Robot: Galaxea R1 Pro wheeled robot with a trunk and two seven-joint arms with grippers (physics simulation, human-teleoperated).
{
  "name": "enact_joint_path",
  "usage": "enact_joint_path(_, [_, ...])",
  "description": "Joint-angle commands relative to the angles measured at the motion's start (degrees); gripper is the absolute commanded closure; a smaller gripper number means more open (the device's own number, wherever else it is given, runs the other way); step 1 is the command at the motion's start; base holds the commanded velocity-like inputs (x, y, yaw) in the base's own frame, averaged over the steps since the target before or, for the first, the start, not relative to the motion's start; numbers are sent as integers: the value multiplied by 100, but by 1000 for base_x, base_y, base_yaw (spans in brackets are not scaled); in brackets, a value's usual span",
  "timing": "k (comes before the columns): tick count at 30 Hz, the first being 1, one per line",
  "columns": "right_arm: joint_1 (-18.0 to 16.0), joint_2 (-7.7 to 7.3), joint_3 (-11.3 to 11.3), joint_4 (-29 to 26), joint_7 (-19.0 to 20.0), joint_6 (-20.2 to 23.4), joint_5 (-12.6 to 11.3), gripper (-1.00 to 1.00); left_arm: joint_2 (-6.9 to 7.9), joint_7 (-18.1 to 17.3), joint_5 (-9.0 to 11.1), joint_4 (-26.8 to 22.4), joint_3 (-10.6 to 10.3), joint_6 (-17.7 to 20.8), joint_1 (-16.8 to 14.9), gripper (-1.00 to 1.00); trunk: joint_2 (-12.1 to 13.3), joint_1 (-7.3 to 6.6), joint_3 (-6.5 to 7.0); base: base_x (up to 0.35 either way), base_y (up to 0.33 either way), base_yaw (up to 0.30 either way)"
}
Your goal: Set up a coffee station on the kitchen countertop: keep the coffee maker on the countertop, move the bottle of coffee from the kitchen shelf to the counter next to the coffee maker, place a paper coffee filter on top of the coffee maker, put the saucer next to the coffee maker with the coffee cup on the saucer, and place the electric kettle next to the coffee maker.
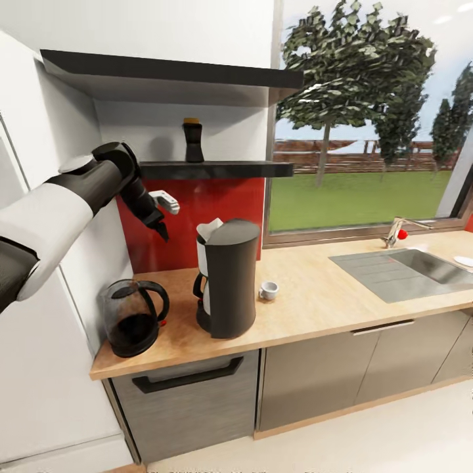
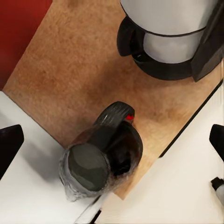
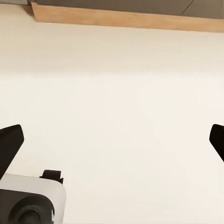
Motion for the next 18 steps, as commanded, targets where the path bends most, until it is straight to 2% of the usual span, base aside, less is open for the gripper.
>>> enact_joint_path(1, [-3,-1,13,7,-40,-9,56,-100,14,-40,-48,-15,30,8,54,-100,-5,0,-2,-145,-105,50])
enact_joint_path(2, [-3,-1,13,7,-40,-9,56,-100,17,-30,-48,-18,44,-20,82,-100,-5,0,-2,-163,-118,82])
enact_joint_path(5, [-3,-1,13,7,-40,-8,56,-100,29,193,-47,-270,396,-155,438,-100,-5,0,-2,-147,-102,204])
enact_joint_path(6, [-3,-1,13,7,-40,-10,56,-100,32,322,-45,-385,576,-164,551,-100,-5,0,-2,-61,-41,113])
enact_joint_path(7, [-3,-1,13,7,-40,-9,56,-100,33,387,-46,-443,671,-169,611,-100,-5,0,-2,-48,-33,90])
enact_joint_path(9, [-3,-1,13,7,-40,-8,56,-100,37,611,-46,-693,1065,-187,889,-100,-5,0,-2,-25,-17,47])
enact_joint_path(10, [-3,-1,13,7,-40,-10,56,-100,38,650,-46,-761,1160,-197,968,-100,-5,0,-2,-16,-11,30])
enact_joint_path(12, [-3,-1,13,11,-40,-9,56,-100,45,742,-47,-1086,1492,-276,1328,-100,-5,0,-2,-8,-6,15])
enact_joint_path(18, [-3,-1,13,15,-40,-8,56,-100,123,789,-47,-1816,1956,-508,2300,-100,-5,0,-2,-3,-2,5])
